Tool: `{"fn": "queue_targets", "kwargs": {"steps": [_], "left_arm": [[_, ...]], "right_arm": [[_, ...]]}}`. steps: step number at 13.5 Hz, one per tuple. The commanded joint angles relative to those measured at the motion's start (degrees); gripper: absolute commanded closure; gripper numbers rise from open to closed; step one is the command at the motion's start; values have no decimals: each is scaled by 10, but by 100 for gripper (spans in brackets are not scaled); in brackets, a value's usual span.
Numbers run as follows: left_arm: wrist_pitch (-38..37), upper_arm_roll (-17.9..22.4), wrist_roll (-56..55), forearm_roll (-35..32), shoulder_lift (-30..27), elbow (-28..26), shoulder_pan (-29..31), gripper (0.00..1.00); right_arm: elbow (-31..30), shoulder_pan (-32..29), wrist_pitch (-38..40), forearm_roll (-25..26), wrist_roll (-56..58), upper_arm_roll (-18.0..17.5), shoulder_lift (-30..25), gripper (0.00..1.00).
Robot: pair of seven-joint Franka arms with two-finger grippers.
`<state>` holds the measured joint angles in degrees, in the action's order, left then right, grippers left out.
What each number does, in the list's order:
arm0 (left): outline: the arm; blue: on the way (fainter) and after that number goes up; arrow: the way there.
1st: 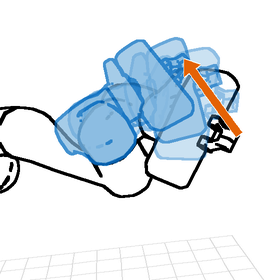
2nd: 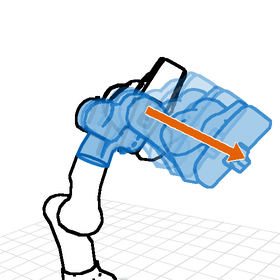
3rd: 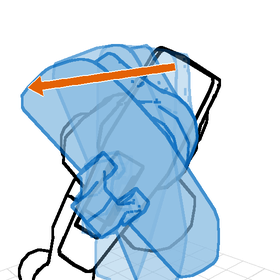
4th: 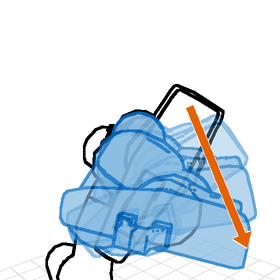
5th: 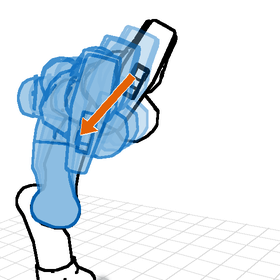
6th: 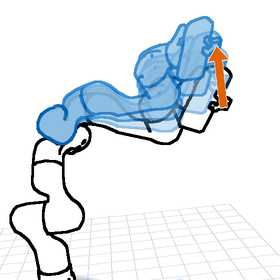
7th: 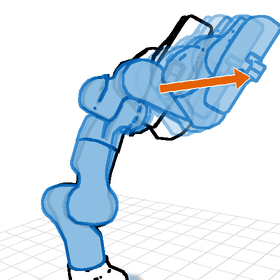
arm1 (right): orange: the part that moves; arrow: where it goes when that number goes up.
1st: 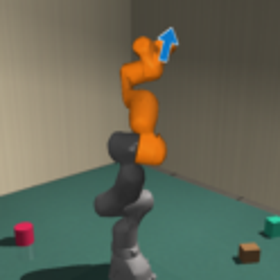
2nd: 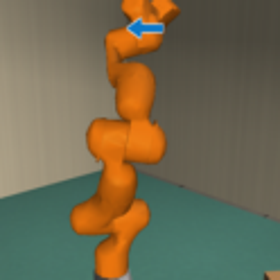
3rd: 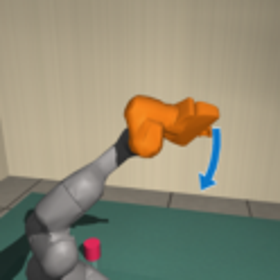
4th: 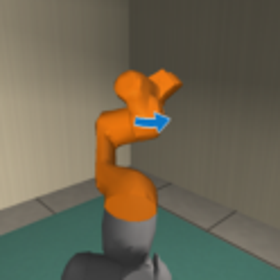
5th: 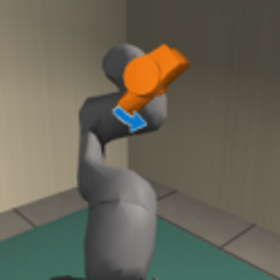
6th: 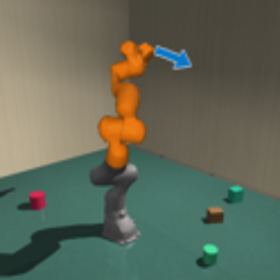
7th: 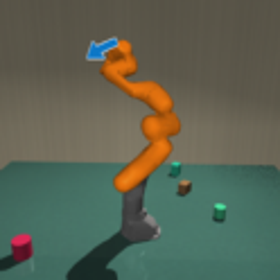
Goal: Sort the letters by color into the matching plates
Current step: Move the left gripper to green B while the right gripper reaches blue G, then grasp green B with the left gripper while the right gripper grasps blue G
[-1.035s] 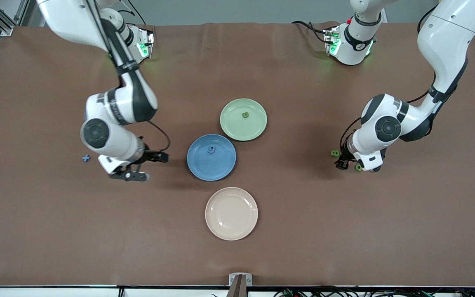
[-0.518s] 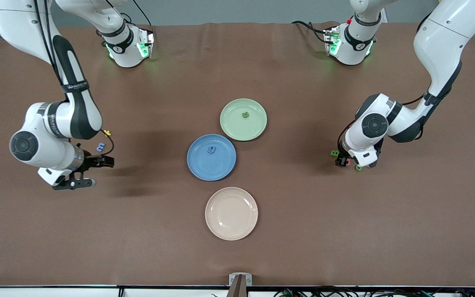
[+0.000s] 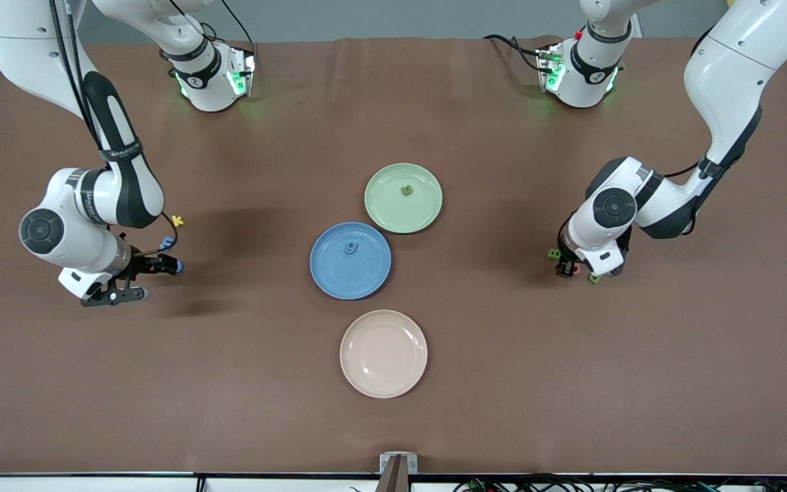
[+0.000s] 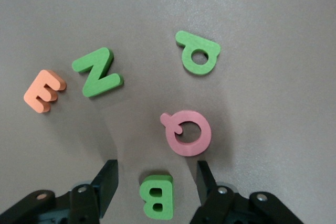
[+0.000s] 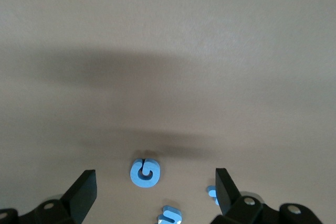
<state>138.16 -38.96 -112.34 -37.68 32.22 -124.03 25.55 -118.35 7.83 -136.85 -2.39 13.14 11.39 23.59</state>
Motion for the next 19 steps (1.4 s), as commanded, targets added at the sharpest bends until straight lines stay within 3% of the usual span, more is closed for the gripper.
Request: {"fn": "queue_targets", "kwargs": {"steps": [1,12,13,16,19], "left_arm": [[3,-7,-21,-9,0,-3,5,32],[4,-25,-30,5,-6,-13,14,38],[4,-28,-34,6,-5,-13,14,40],[6,-31,-39,6,1,-14,13,45],[11,-31,-39,6,1,-17,14,53]], "right_arm": [[-29,-11,-42,10,6,-14,2,0],[-43,-12,-83,3,13,-16,41,1],[-43,-12,-83,3,14,-16,42,6],[-43,-12,-83,3,14,-17,42,38],[-43,-12,-83,1,18,-17,44,55]]}}
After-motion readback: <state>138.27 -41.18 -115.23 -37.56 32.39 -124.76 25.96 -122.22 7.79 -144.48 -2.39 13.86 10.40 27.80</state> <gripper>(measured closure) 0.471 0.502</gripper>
